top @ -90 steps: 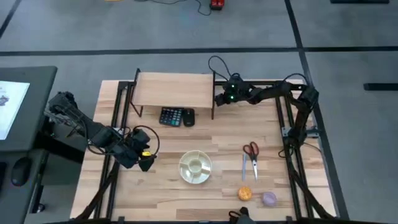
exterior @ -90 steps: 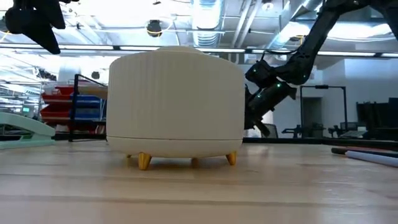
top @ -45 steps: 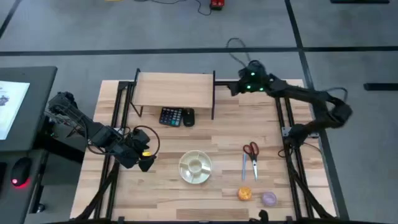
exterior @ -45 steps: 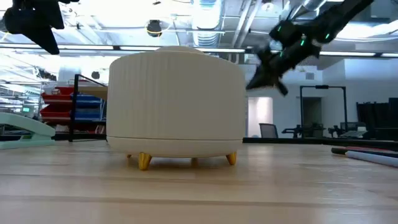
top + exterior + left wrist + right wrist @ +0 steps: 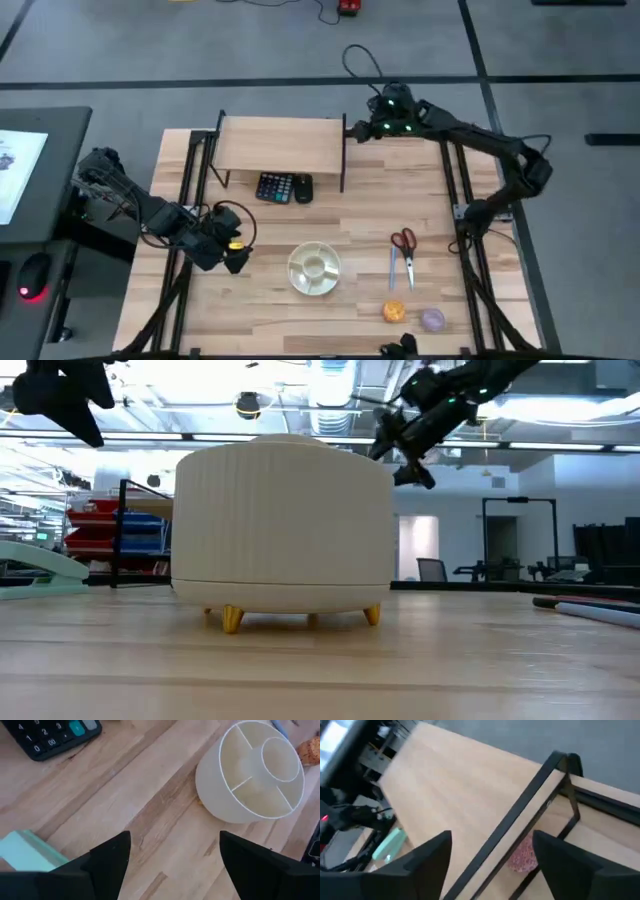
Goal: Stock shelves
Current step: Adjust the shelf
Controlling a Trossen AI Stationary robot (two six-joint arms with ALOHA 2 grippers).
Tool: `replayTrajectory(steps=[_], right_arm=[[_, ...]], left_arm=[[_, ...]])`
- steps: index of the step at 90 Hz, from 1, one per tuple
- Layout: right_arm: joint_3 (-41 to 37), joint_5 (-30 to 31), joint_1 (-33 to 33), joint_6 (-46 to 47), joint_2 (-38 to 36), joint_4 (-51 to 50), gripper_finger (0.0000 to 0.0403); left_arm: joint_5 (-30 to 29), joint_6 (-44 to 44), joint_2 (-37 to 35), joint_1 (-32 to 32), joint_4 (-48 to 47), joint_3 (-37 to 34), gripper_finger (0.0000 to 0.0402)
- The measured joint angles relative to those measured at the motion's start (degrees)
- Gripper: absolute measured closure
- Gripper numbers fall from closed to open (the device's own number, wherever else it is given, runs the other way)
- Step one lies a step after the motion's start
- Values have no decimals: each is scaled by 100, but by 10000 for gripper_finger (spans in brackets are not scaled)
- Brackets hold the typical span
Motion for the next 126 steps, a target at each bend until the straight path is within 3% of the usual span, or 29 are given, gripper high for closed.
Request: replayTrajectory(steps=[14, 36, 46, 72, 103, 126], right_arm=[[644, 38, -4, 136, 679, -640, 128], [1091, 5, 0, 316, 1180, -677, 153], [1091, -7, -26, 398, 1257, -830, 200], [1098, -22, -197, 601, 1161, -908, 377], [1085, 200, -675, 261, 806, -1355, 388], [1087, 548, -767, 542, 706, -1632, 389]], left_arm=[[-36, 4, 0, 0, -6, 0, 120], [-59, 91, 0, 0, -28, 0, 120], [-67, 91, 0, 0, -22, 0, 120], [-91, 94, 1, 0, -16, 0, 120], [-94, 116, 0, 0, -21, 0, 120], [-170, -178, -2, 0, -70, 0, 121]])
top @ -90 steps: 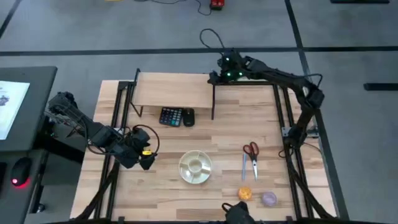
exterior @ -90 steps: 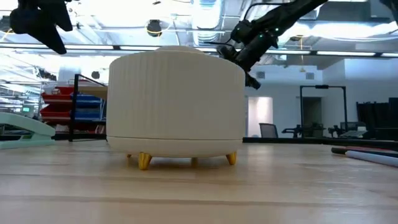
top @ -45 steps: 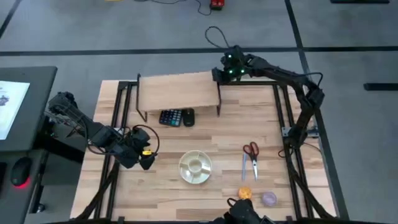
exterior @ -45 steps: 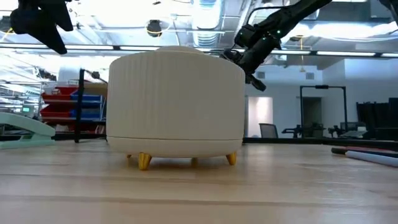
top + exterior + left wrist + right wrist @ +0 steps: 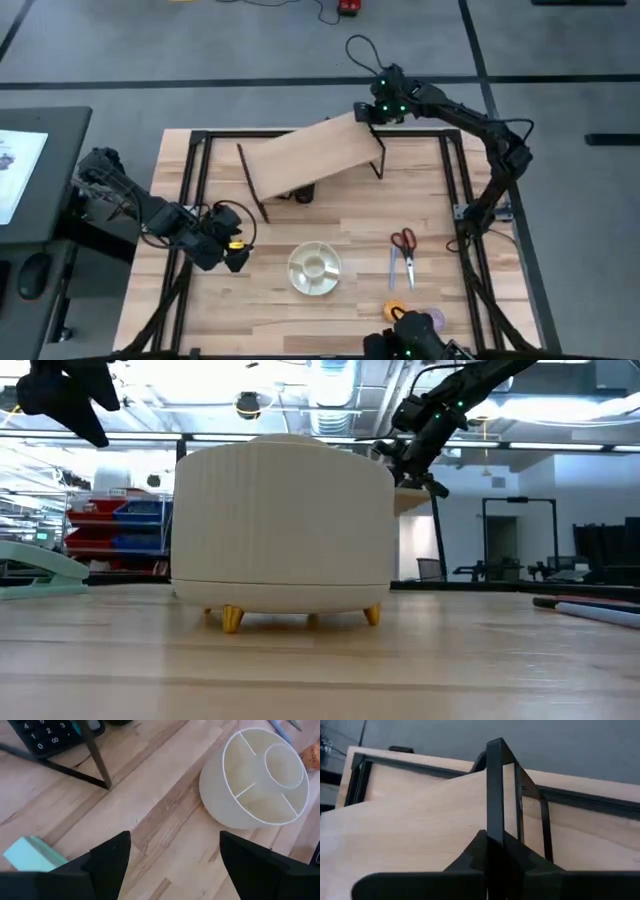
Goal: Stock shelves
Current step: Adjust the shelf
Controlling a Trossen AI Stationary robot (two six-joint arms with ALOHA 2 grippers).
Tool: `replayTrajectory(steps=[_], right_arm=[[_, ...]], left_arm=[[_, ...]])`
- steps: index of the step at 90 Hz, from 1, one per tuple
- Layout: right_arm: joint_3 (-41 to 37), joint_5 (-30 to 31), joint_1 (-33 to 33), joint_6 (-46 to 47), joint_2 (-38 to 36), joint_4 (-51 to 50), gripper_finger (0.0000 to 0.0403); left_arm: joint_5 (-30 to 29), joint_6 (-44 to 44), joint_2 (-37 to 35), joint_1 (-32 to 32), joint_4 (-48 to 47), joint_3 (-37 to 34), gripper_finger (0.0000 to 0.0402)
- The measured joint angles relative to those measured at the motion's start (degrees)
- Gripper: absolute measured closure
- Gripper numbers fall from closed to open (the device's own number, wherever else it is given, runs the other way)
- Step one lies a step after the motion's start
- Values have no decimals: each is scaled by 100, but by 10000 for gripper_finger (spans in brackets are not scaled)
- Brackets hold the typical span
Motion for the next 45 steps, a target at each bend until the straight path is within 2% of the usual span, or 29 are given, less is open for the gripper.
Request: replayTrajectory(steps=[27, 45], right_arm=[[0, 673, 345, 517, -12, -100, 388], [0, 1492, 657, 1118, -12, -215, 388]], left_arm=[[-236, 86, -85, 24, -46, 46, 142], [-259, 122, -76, 31, -175, 46, 144]])
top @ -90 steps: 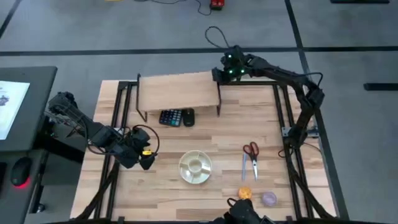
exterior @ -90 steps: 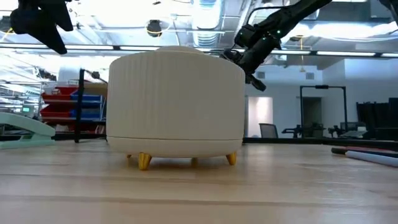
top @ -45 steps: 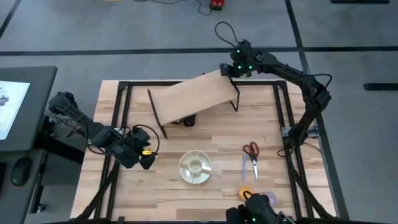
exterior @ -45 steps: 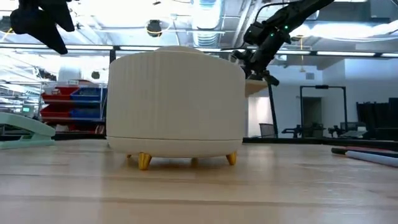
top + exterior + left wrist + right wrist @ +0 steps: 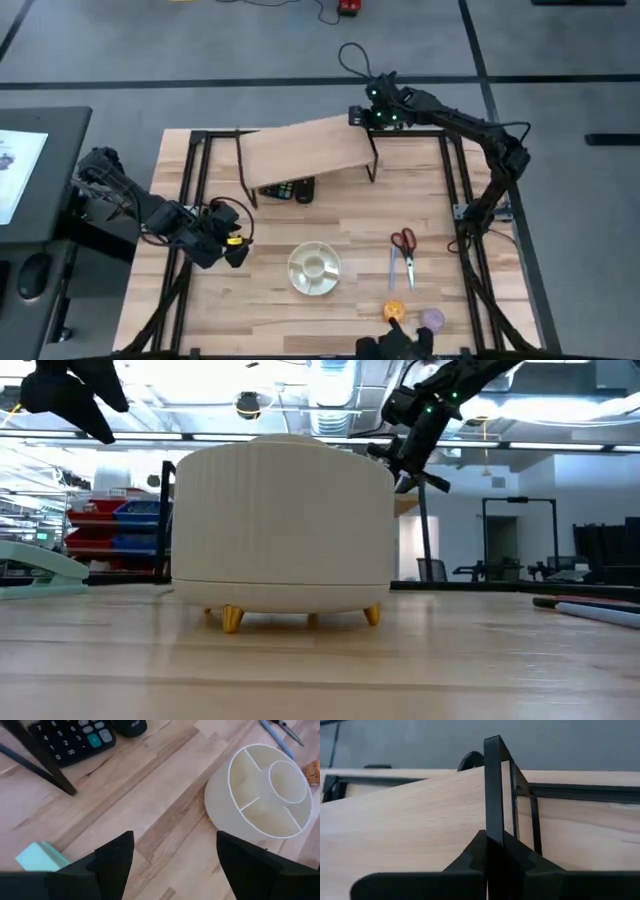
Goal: Stock shelves
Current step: Adjust the shelf
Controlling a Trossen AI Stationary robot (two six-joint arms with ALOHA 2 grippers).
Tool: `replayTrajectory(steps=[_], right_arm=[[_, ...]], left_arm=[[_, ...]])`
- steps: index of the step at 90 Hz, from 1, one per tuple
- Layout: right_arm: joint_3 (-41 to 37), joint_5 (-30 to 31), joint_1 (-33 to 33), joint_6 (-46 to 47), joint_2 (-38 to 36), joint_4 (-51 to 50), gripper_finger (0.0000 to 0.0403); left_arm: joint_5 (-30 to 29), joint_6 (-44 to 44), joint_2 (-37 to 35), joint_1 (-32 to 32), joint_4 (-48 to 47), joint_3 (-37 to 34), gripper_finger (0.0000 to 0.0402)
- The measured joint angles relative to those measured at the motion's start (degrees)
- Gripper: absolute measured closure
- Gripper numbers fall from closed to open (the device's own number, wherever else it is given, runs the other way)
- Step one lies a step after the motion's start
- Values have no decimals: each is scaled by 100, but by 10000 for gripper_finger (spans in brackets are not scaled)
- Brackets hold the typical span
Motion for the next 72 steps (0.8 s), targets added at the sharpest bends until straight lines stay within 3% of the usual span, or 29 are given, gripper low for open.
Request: replayTrajectory(steps=[20, 45, 72], right_arm=[[2, 652, 19, 471, 0, -517, 387], [13, 942, 35, 390, -2, -834, 383], [13, 1306, 25, 345, -8, -864, 314]], left_arm=[[8, 87, 0, 0, 4, 0, 144], [26, 203, 0, 0, 4, 0, 144], [57, 240, 0, 0, 6, 0, 144]])
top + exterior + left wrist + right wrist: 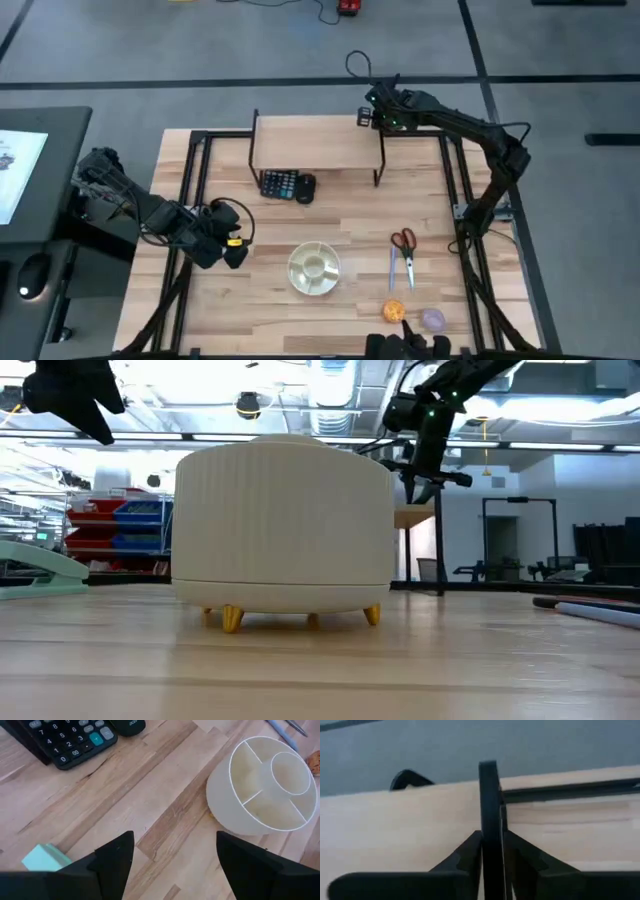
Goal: Stock shelves
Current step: Adjust the shelf, then remove the red scented candle from under the shelf
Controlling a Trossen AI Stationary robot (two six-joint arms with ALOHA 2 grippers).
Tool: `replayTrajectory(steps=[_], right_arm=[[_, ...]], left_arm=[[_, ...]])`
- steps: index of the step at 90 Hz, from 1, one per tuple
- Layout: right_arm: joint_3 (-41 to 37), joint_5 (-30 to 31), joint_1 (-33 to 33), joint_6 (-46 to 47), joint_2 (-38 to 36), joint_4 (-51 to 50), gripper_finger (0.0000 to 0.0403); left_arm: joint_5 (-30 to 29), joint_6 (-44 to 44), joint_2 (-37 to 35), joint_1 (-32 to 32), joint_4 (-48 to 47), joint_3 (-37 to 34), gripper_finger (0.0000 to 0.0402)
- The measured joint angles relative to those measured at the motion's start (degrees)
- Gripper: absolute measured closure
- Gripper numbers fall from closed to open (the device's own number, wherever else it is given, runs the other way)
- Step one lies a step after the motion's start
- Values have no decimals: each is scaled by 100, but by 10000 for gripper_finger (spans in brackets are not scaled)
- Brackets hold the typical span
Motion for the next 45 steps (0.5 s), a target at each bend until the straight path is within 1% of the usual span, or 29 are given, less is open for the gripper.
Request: replayTrajectory(steps=[12, 29, 36, 45], right_arm=[[-4, 58, 37, -271, -90, 69, 262], [-4, 43, 33, -1136, -558, 411, 183], [-6, 169, 75, -1506, -879, 500, 165], [-9, 630, 353, -2196, -1416, 532, 159]], left_arm=[[1, 3, 0, 0, 0, 0, 144], [3, 112, 0, 0, 0, 0, 144], [3, 155, 0, 0, 0, 0, 144], [3, 212, 1, -1, 0, 0, 144]])
